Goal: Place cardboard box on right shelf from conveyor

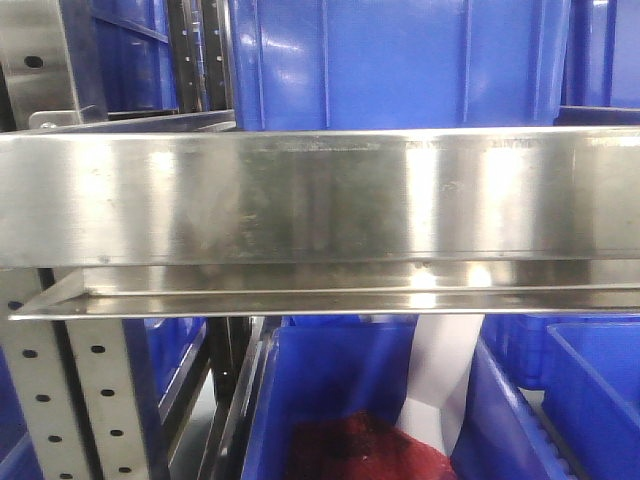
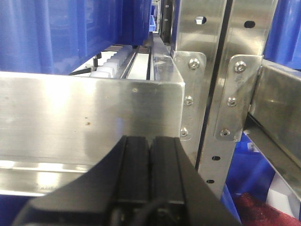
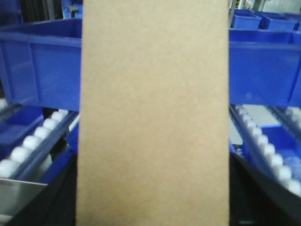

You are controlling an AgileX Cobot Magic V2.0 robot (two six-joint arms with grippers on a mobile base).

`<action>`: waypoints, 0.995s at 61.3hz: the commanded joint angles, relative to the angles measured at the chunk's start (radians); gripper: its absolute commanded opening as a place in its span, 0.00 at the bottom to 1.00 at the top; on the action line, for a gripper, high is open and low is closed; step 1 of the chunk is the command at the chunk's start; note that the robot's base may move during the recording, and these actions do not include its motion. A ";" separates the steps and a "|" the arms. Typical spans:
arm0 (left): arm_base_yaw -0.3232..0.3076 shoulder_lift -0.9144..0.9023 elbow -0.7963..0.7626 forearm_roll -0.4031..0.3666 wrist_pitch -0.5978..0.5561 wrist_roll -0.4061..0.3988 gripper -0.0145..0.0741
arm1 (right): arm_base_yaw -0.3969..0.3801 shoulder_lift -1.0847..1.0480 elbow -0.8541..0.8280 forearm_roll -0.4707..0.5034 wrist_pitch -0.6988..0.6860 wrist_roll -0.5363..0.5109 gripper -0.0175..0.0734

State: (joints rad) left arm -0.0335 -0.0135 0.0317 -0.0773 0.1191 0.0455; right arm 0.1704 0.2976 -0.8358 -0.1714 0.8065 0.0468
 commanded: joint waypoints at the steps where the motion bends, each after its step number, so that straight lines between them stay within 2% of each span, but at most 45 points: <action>1: -0.001 -0.013 0.010 -0.006 -0.085 0.000 0.03 | -0.004 0.114 -0.078 0.031 -0.129 -0.178 0.36; 13: -0.001 -0.013 0.010 -0.006 -0.085 0.000 0.03 | -0.004 0.347 -0.207 0.191 -0.151 -0.605 0.36; 23: -0.001 -0.013 0.010 -0.006 -0.085 0.000 0.03 | 0.000 0.536 -0.290 0.304 -0.168 -1.019 0.36; 32: -0.001 -0.013 0.010 -0.006 -0.085 0.000 0.03 | 0.024 0.659 -0.305 0.350 -0.226 -1.374 0.36; 36: -0.001 -0.013 0.010 -0.006 -0.085 0.000 0.03 | 0.044 0.703 -0.305 0.353 -0.259 -1.477 0.36; 42: -0.001 -0.013 0.010 -0.006 -0.085 0.000 0.03 | 0.086 0.766 -0.305 0.355 -0.317 -1.555 0.36; 49: -0.001 -0.013 0.010 -0.006 -0.085 0.000 0.03 | 0.117 0.838 -0.305 0.372 -0.390 -1.556 0.36; 61: -0.001 -0.013 0.010 -0.006 -0.085 0.000 0.03 | 0.117 0.957 -0.305 0.380 -0.448 -1.556 0.36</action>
State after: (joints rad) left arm -0.0335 -0.0135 0.0317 -0.0773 0.1191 0.0455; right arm 0.2879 1.2408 -1.1034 0.1927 0.4687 -1.4986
